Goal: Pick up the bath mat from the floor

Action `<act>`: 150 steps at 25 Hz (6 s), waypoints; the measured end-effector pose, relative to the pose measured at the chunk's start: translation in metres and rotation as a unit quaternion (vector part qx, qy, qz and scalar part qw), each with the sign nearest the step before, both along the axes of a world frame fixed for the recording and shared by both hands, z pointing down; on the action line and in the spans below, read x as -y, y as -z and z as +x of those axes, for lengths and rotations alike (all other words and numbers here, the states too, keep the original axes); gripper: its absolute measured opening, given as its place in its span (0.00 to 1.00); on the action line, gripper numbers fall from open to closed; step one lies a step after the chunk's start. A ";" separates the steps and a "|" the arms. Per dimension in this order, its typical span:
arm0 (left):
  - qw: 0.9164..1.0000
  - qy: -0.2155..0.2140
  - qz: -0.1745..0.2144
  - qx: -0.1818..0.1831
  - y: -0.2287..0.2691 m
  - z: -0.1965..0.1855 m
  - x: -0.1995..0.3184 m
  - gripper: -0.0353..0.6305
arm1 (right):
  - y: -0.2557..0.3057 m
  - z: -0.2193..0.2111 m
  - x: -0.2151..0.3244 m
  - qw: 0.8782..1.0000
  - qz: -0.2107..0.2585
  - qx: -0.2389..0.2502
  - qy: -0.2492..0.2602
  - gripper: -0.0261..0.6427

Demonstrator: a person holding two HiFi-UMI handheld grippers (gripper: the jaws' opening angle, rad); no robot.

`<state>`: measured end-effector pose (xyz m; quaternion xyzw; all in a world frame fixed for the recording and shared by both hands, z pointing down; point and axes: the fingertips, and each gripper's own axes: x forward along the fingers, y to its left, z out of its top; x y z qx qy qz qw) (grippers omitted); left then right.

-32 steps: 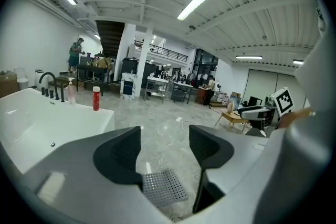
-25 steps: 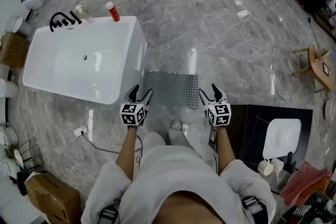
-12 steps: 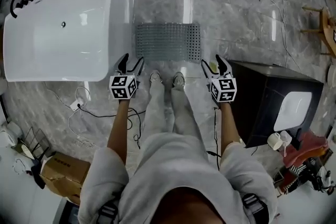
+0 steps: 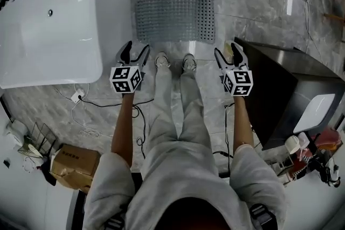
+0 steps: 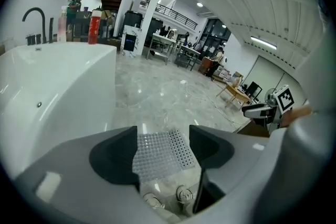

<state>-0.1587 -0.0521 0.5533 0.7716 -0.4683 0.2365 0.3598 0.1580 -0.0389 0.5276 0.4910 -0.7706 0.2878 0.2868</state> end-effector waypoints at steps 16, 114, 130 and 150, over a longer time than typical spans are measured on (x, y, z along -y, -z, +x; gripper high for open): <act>0.996 -0.001 -0.089 0.017 -0.260 -0.002 -0.025 0.56 | -0.254 0.024 -0.024 0.997 -0.078 -0.014 0.006 0.49; 0.998 0.002 -0.056 -0.022 -0.011 0.029 0.010 0.12 | -0.023 -0.020 0.023 0.998 -0.057 -0.001 -0.009 0.16; 0.989 -0.010 0.142 -0.034 0.321 0.021 0.033 0.12 | 0.291 -0.016 0.032 0.990 0.141 -0.015 -0.027 0.16; 0.964 -0.021 0.261 -0.041 0.459 0.036 0.043 0.11 | 0.418 -0.013 0.050 0.964 0.264 -0.024 -0.034 0.16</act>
